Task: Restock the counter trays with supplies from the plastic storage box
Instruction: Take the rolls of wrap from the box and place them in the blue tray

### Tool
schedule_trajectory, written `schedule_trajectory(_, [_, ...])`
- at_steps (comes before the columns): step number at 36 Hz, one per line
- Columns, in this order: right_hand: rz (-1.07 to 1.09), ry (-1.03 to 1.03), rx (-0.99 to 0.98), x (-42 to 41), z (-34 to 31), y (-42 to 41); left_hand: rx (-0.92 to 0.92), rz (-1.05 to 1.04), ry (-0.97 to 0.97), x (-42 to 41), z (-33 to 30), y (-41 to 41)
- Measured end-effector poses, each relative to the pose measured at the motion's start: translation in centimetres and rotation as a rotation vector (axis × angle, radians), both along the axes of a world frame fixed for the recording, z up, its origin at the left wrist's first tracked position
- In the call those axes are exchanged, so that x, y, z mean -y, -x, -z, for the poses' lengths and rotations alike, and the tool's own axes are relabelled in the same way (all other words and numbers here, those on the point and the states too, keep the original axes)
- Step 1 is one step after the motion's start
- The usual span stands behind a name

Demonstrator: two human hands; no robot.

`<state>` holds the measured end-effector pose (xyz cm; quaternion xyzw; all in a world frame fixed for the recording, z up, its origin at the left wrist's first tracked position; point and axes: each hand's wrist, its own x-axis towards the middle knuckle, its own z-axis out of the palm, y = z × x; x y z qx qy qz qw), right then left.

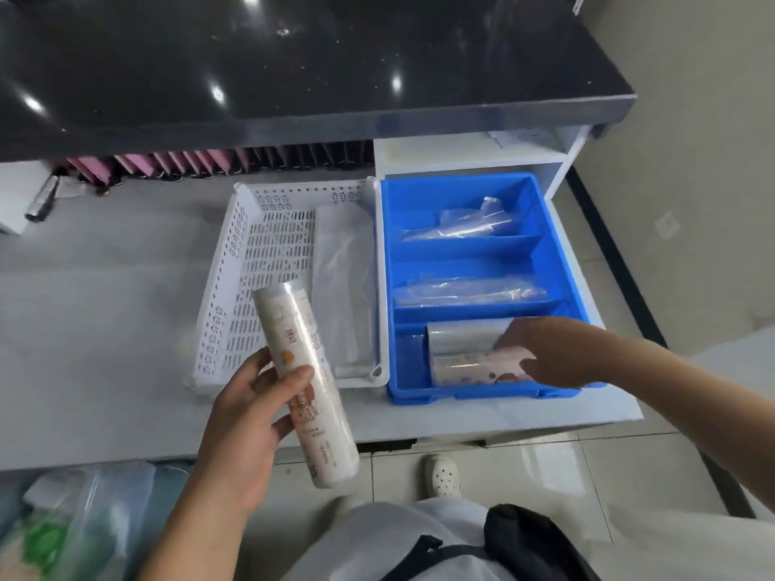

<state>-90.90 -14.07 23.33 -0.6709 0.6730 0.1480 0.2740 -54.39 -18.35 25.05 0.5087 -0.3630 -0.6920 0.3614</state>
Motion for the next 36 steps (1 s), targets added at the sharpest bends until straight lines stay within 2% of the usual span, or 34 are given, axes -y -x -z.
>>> schedule_trajectory(7, [0.131, -0.029, 0.041, -1.1, 0.9, 0.1, 0.061, -0.028, 0.020, -0.3, -0.1, 1.7])
schedule_trajectory(15, [0.123, 0.055, 0.043, -2.7, 0.7, -1.6, 0.102, 0.029, 0.063, 0.3, -0.5, 3.2])
schedule_trajectory(26, [0.352, 0.172, -0.004, -4.8, 1.6, -2.8, 0.235, 0.403, 0.333, 4.3, -4.2, 8.6])
schedule_trajectory(31, [0.599, 0.381, 0.073, -7.1, 1.6, -2.6, 0.369, 0.600, 0.469, 5.1, -4.8, 12.1])
schedule_trajectory(36, [1.116, 0.754, 0.383, -10.0, 1.7, -2.2, 0.615, 0.835, 0.625, 4.8, -3.6, 15.9])
